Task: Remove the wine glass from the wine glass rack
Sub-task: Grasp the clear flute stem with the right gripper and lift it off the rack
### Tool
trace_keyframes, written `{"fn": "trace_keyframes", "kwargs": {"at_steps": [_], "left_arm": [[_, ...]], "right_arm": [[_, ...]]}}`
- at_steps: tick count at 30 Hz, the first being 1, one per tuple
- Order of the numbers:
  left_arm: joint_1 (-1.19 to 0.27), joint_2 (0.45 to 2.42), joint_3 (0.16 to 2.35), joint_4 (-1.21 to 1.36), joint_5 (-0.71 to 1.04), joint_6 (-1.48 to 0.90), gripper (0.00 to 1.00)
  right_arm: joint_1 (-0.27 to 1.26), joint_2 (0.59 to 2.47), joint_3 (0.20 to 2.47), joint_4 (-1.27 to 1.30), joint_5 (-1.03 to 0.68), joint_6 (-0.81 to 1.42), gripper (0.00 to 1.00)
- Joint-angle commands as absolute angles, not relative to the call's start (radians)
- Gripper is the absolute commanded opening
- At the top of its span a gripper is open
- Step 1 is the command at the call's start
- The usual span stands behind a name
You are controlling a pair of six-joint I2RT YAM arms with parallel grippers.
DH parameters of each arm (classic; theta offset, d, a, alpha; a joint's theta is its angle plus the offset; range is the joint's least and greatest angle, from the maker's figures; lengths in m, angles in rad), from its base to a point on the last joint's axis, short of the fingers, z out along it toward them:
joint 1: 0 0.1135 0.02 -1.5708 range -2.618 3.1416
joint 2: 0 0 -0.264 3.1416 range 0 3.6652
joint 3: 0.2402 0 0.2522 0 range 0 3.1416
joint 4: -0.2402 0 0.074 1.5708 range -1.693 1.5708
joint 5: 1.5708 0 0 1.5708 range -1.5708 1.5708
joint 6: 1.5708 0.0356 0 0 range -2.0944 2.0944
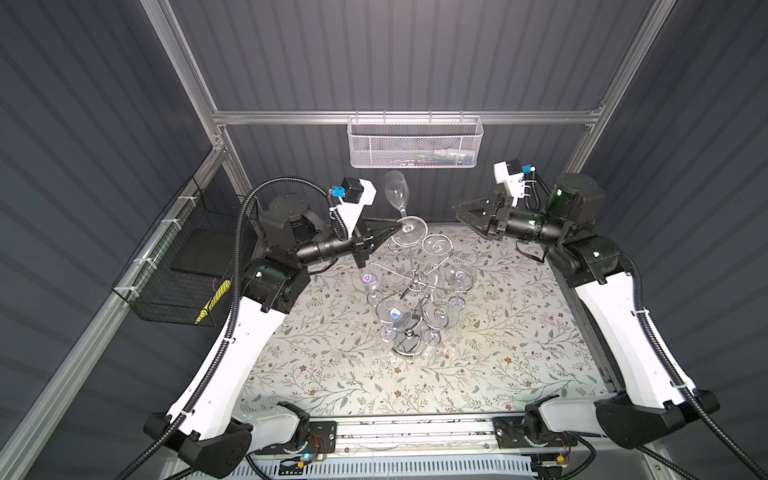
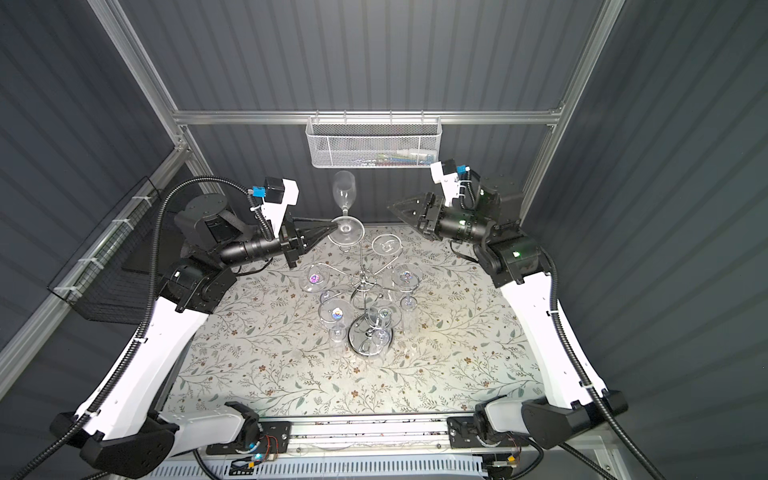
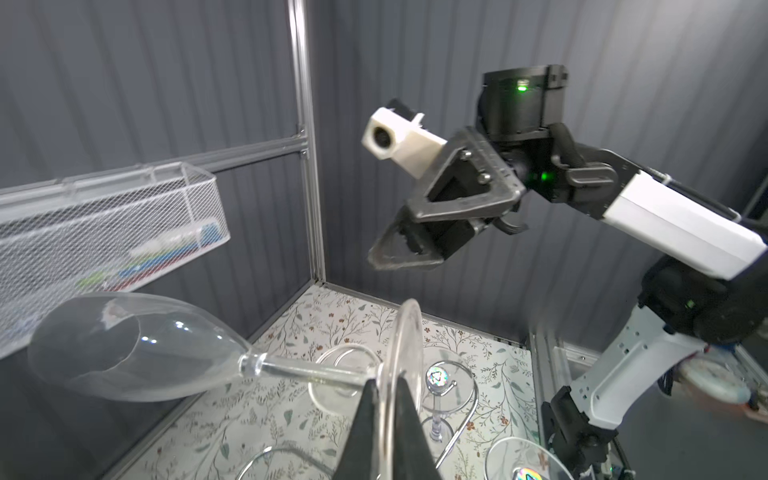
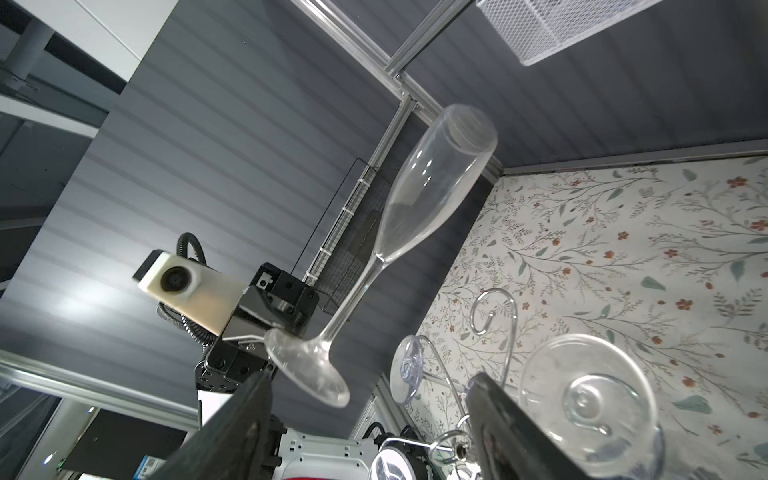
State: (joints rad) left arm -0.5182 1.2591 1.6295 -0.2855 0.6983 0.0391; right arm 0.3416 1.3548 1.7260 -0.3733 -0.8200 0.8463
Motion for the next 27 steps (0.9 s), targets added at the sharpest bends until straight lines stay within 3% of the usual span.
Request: {"fn": "trace_keyframes", "kwargs": {"at_steps": [1,9,18,27], "left_arm": [[-0.562,1.270,1.642,-0.205,0.693,0.210,0.00],[-0.623,1.265,1.582,-0.129,0.637,0.347,0.00],[-0.650,1.288,1.580,-0.120,0.648,0.411,0.00],[-0.686,1.298,1.594,-0.146,0.638,0.471,0.00]], "right_arm": [[0.378,1.366,1.752,-0.303,-0.829,0.876,0.76],[0.419,1.361,1.665,-0.235,-0.813,0.919,0.71],[0.429,1.369,1.640,-0.214,-0.818,0.935,0.56],[0.448,1.373,1.614,-0.184,-0.825,0.951,0.49]]}}
